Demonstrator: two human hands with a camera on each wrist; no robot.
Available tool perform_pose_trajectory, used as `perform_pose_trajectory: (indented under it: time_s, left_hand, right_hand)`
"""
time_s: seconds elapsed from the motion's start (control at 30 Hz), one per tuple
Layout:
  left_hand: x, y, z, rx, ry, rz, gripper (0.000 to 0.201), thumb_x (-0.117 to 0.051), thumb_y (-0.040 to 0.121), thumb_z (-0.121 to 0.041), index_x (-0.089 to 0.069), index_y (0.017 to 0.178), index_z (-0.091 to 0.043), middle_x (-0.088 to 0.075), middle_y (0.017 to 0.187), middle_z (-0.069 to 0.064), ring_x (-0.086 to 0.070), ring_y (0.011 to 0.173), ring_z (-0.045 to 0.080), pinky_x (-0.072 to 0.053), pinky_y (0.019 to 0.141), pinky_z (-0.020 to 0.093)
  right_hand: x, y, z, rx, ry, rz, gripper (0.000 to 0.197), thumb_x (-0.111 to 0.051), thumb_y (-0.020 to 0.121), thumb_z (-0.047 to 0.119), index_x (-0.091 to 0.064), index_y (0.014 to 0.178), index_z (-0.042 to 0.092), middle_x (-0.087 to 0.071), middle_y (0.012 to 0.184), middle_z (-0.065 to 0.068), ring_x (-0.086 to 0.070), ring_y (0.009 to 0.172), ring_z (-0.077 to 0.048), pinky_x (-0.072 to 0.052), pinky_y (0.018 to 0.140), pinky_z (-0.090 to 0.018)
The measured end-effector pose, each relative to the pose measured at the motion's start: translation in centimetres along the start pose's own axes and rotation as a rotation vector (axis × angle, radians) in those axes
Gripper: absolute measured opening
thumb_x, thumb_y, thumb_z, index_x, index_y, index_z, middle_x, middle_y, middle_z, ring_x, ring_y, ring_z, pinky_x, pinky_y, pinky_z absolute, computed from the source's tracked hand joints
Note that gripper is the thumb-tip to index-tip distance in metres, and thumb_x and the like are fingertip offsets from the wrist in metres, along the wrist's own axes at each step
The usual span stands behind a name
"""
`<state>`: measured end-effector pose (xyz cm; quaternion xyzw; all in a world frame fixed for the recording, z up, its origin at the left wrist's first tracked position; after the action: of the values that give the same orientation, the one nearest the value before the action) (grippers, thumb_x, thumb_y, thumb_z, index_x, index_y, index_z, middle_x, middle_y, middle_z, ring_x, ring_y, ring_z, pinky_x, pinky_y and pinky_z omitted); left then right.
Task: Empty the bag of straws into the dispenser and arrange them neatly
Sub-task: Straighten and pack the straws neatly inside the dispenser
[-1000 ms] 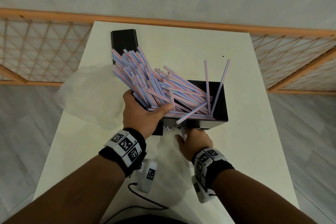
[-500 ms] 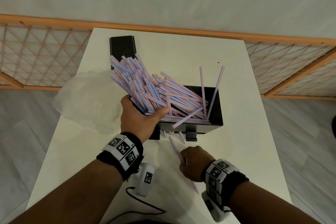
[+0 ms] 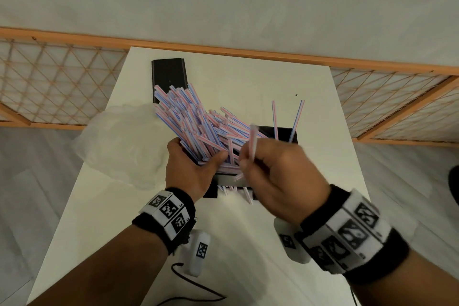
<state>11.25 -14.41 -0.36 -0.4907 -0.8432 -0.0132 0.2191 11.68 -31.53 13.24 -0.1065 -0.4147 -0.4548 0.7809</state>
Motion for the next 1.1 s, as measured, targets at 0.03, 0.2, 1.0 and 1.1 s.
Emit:
perform_pose_trajectory:
  time_s: [0.03, 0.2, 1.0, 1.1]
  left_hand:
    - [0.0, -0.1, -0.1, -0.003, 0.0, 0.002, 0.083, -0.092, 0.066, -0.039, -0.041, 0.126, -0.014, -0.065, 0.113, -0.004, -0.063, 0.096, 0.013, -0.047, 0.079, 0.018]
    - [0.2, -0.2, 0.1, -0.024, -0.055, 0.02, 0.074, -0.091, 0.069, -0.031, -0.041, 0.123, -0.019, -0.062, 0.112, -0.006, -0.06, 0.096, 0.01, -0.044, 0.077, 0.014]
    - [0.7, -0.3, -1.3, -0.168, -0.213, 0.202, 0.082, -0.094, 0.065, -0.018, -0.037, 0.122, -0.033, -0.057, 0.118, -0.022, -0.059, 0.105, -0.016, -0.05, 0.08, 0.006]
    - [0.4, -0.2, -0.9, -0.111, -0.211, 0.192, 0.089, -0.096, 0.06, -0.023, -0.035, 0.124, -0.032, -0.059, 0.117, -0.019, -0.061, 0.102, -0.013, -0.051, 0.074, 0.005]
  right_hand:
    - [1.4, 0.4, 0.7, 0.021, 0.019, -0.057, 0.017, -0.051, 0.093, 0.015, -0.06, 0.079, 0.011, -0.053, 0.066, 0.003, -0.046, 0.061, -0.017, -0.043, 0.057, -0.037]
    - [3.3, 1.6, -0.5, 0.026, -0.115, -0.096, 0.015, -0.049, 0.094, 0.017, -0.06, 0.084, 0.012, -0.054, 0.07, 0.002, -0.049, 0.064, -0.015, -0.044, 0.061, -0.034]
    - [-6.1, 1.3, -9.2, -0.415, -0.222, 0.613, 0.056, -0.056, 0.076, 0.077, -0.066, 0.087, 0.023, -0.066, 0.07, 0.003, -0.061, 0.065, -0.009, -0.052, 0.065, -0.028]
    - [-6.8, 2.1, -9.9, -0.44, -0.251, 0.8, 0.054, -0.069, 0.068, 0.069, -0.068, 0.102, 0.027, -0.072, 0.085, 0.008, -0.067, 0.078, -0.011, -0.058, 0.077, -0.036]
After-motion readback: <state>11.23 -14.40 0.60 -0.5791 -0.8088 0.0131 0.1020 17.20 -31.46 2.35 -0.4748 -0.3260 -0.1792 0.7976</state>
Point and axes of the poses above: each hand's wrist, its own y-axis towards the middle knuckle, its own x-axis out of the back of the hand, z = x × y, the point moved 4 cm from there along y, towards the middle knuckle
